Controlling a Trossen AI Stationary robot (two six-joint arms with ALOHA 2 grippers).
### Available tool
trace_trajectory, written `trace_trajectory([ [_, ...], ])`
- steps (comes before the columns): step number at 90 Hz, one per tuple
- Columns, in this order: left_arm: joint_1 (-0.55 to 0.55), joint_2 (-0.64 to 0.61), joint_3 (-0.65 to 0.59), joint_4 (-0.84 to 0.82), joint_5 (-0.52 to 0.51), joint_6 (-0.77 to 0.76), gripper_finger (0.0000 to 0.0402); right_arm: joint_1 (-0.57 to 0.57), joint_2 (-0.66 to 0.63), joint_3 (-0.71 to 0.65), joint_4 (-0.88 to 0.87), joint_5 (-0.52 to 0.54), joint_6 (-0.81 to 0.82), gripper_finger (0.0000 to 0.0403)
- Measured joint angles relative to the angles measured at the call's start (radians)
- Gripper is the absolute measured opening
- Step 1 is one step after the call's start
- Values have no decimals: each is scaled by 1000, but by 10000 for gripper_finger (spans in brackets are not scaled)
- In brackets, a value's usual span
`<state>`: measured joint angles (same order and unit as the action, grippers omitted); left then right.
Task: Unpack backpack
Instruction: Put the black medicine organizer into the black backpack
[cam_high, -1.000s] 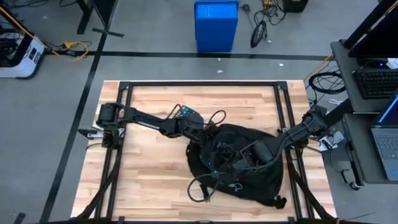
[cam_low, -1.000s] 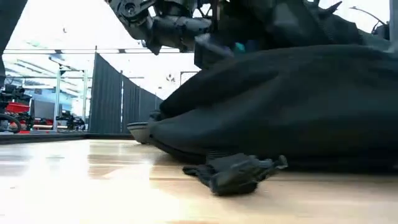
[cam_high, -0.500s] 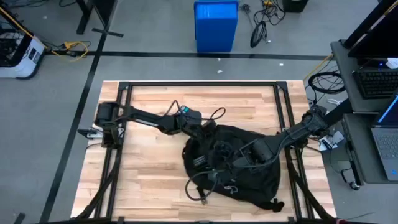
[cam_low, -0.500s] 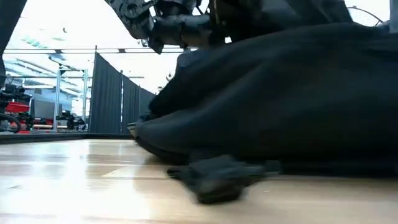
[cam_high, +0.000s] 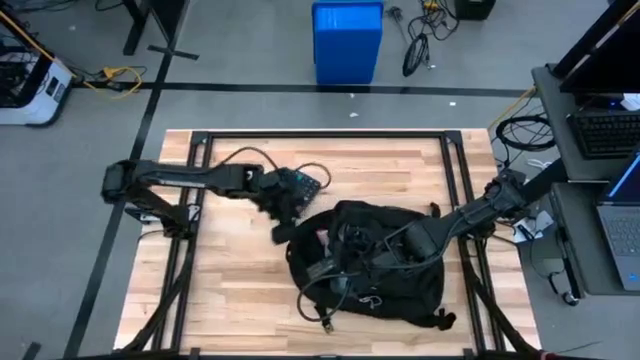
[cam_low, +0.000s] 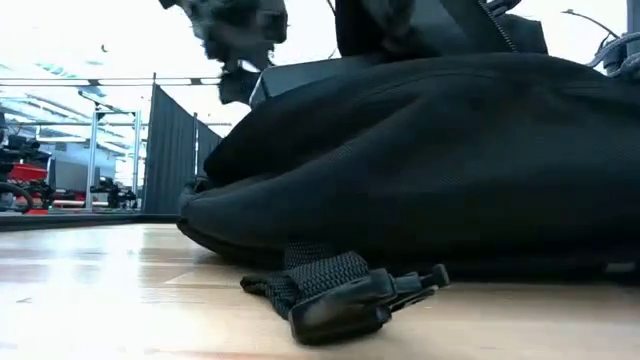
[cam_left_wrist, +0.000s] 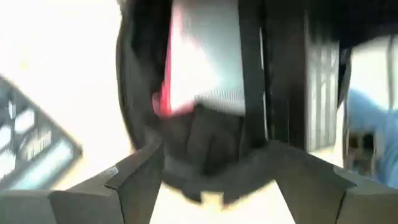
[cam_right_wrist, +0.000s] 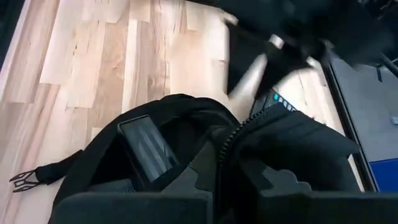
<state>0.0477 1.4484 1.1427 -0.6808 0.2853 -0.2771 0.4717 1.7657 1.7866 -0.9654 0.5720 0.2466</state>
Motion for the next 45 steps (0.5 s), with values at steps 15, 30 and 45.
trace_trajectory([
  [15,-180,-9,-7,-86,-140,45,269,0,0,0,2,0,0,4],
  [30,-340,-9,-57,34,-326,32,222,0,0,0,7,-1,-1,4],
  [45,-423,-9,-60,220,-701,39,158,0,0,-1,12,-2,0,4],
])
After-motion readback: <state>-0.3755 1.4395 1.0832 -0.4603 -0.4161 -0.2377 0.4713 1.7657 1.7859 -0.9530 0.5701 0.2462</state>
